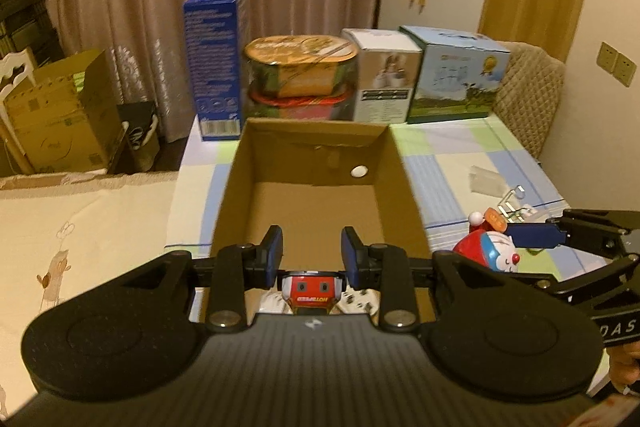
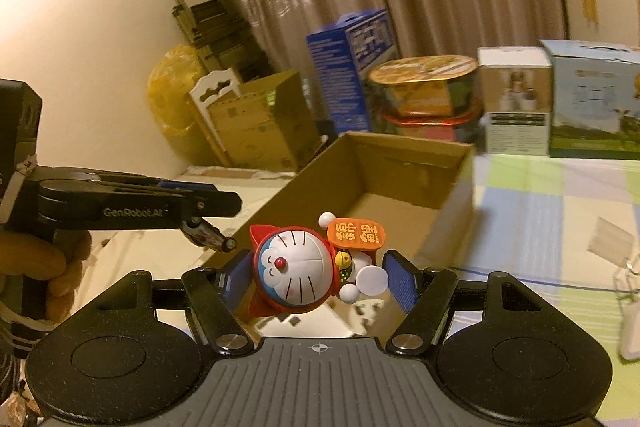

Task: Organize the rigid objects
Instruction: 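Lower the toy car into the cardboard box and open the left tool, then lower the Doraemon figure into the cardboard box and open the right tool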

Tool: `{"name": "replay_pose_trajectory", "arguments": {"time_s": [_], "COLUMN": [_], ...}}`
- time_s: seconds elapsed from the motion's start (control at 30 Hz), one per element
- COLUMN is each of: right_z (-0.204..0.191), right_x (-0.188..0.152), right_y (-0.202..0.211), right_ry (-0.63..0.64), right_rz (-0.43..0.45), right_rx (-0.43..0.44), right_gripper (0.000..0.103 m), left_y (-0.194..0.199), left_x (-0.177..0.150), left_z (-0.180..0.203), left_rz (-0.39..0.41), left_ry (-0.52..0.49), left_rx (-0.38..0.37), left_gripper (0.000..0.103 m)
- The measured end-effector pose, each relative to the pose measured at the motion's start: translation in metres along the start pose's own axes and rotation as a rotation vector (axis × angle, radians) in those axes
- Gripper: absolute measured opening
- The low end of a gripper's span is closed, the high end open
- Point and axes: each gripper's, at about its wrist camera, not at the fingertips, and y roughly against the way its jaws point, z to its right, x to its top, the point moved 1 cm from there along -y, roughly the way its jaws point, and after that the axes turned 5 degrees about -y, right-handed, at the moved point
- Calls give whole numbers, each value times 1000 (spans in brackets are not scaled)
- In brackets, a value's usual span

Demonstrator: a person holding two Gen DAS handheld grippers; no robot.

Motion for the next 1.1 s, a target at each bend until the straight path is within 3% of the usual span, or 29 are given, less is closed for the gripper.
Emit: {"name": "replay_pose_trajectory", "arguments": {"time_s": [0.47, 1.0, 1.1], "right_z": [-4, 5, 6], "right_x": [-12, -22, -22], "right_y": [-48, -66, -67], "right_ry": [18, 11, 8], "right_rz": [-66, -96, -98], "right_rx": [-7, -20, -21], "right_gripper": [67, 67, 67], "left_y": [-31, -57, -58], "left_x": [-19, -23, -24], "left_z": [-25, -27, -27], "left_rz": [-51, -77, -75], "left_ry": [33, 40, 49], "left_rx": [9, 15, 17], "left_gripper": [27, 27, 31]}}
